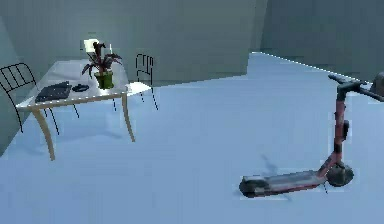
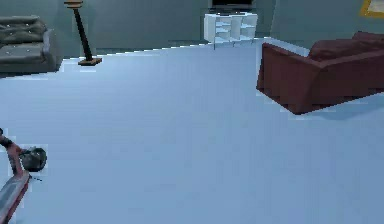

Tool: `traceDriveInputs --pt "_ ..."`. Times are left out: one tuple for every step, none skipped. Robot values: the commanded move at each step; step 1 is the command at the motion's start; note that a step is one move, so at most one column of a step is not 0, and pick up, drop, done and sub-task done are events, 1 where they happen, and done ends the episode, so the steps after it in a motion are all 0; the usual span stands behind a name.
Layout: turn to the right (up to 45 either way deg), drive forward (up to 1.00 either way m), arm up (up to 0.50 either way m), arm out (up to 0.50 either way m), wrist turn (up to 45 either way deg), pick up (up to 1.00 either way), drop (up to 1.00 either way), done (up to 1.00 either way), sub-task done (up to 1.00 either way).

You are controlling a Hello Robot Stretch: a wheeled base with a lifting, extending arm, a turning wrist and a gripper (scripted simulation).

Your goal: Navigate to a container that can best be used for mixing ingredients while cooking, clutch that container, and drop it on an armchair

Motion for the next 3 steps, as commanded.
traceDriveInputs --pt "-6.0 0.0 0.0 0.0 0.0 0.0 0.0 0.0 0.0" --pt "0.0 1.0 0.0 0.0 0.0 0.0 0.0 0.0 0.0" --pt "-24.0 0.0 0.0 0.0 0.0 0.0 0.0 0.0 0.0"
